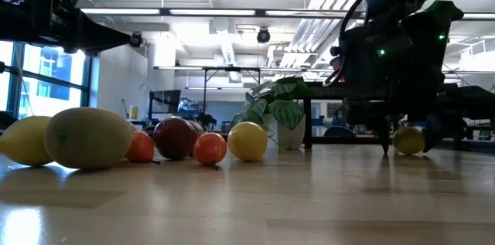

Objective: Pick & Place Fruit
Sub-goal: Put the lemon into the red colander

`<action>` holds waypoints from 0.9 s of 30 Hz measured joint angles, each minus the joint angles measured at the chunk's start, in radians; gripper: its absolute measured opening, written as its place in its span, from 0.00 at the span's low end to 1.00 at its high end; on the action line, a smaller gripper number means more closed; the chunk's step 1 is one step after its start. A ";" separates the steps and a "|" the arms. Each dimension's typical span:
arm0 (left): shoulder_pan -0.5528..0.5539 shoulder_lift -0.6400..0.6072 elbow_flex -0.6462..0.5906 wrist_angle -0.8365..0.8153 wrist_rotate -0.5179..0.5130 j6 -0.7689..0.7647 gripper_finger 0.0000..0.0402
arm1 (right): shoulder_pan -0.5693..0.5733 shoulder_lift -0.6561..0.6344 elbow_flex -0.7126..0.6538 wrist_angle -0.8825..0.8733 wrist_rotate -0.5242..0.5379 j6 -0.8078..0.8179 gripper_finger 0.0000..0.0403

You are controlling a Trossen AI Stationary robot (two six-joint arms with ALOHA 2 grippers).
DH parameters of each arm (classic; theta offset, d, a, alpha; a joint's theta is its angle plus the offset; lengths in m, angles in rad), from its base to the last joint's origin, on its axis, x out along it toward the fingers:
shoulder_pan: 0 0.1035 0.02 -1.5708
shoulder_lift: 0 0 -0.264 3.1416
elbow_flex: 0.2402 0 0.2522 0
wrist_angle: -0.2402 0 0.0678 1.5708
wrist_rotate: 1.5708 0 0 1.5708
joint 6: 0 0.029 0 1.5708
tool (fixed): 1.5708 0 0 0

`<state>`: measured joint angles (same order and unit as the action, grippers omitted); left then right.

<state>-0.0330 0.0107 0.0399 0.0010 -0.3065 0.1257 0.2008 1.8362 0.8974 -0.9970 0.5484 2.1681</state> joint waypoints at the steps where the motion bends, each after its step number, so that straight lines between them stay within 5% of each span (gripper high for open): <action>1: 0.000 0.000 0.000 0.000 0.000 0.000 0.08 | 0.000 0.000 0.000 0.000 0.000 0.000 0.64; 13: 0.000 0.000 0.000 -0.001 0.000 0.000 0.08 | -0.014 0.000 0.000 0.002 -0.003 0.013 0.64; 21: 0.000 0.000 0.000 -0.002 0.000 0.000 0.08 | -0.014 0.000 0.000 0.006 -0.002 0.015 0.49; 27: 0.000 0.000 0.000 -0.002 -0.001 0.000 0.08 | -0.014 0.000 0.000 0.007 -0.002 0.010 0.50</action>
<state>-0.0330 0.0109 0.0395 -0.0013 -0.3073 0.1257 0.1867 1.8360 0.8978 -0.9898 0.5461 2.1778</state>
